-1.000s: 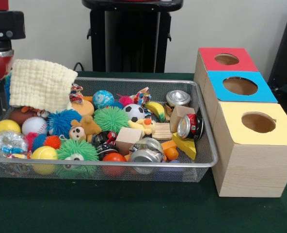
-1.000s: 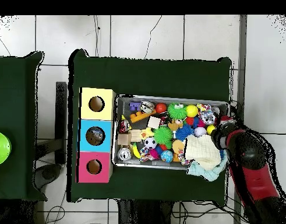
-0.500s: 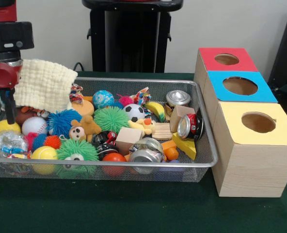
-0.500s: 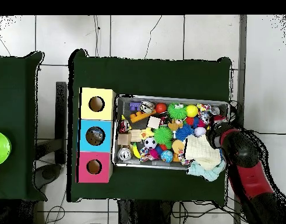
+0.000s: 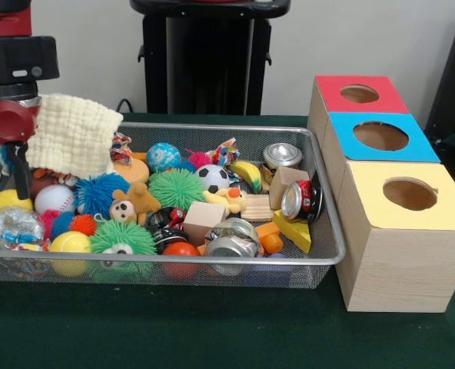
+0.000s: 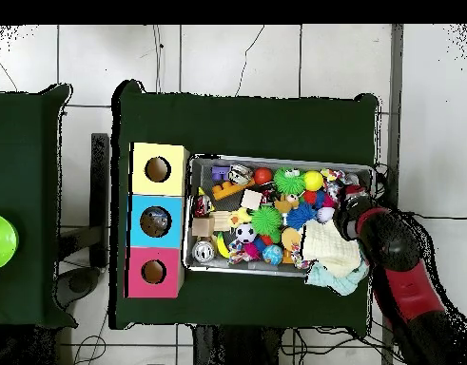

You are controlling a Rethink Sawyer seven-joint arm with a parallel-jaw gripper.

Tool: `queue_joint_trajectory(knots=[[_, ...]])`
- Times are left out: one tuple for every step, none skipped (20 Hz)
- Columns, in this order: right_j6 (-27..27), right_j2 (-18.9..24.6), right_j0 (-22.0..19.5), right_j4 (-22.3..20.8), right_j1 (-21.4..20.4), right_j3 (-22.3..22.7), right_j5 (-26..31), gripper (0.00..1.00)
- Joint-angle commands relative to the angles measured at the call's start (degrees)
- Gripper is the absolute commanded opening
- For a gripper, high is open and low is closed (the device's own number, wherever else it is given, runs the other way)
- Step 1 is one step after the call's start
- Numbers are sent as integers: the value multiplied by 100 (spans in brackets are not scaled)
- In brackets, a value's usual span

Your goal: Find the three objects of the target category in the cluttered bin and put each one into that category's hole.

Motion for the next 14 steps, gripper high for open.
queue_joint_trajectory(knots=[[474, 486, -273, -367, 162, -208, -82, 100], [422, 493, -305, -405, 186, -261, -63, 100], [362, 481, -328, -434, 206, -325, -12, 100], [354, 477, -340, -452, 214, -348, 6, 100], [347, 466, -334, -466, 223, -385, 38, 100], [352, 464, -333, -475, 230, -408, 62, 100], [360, 462, -335, -492, 235, -419, 66, 100], [359, 467, -346, -514, 249, -429, 62, 100], [357, 471, -357, -537, 263, -440, 58, 100], [354, 472, -364, -555, 277, -456, 63, 100], [341, 461, -363, -570, 300, -494, 81, 100], [343, 448, -356, -583, 306, -514, 84, 100], [335, 438, -355, -606, 325, -557, 87, 100], [340, 440, -359, -627, 340, -577, 76, 100]])
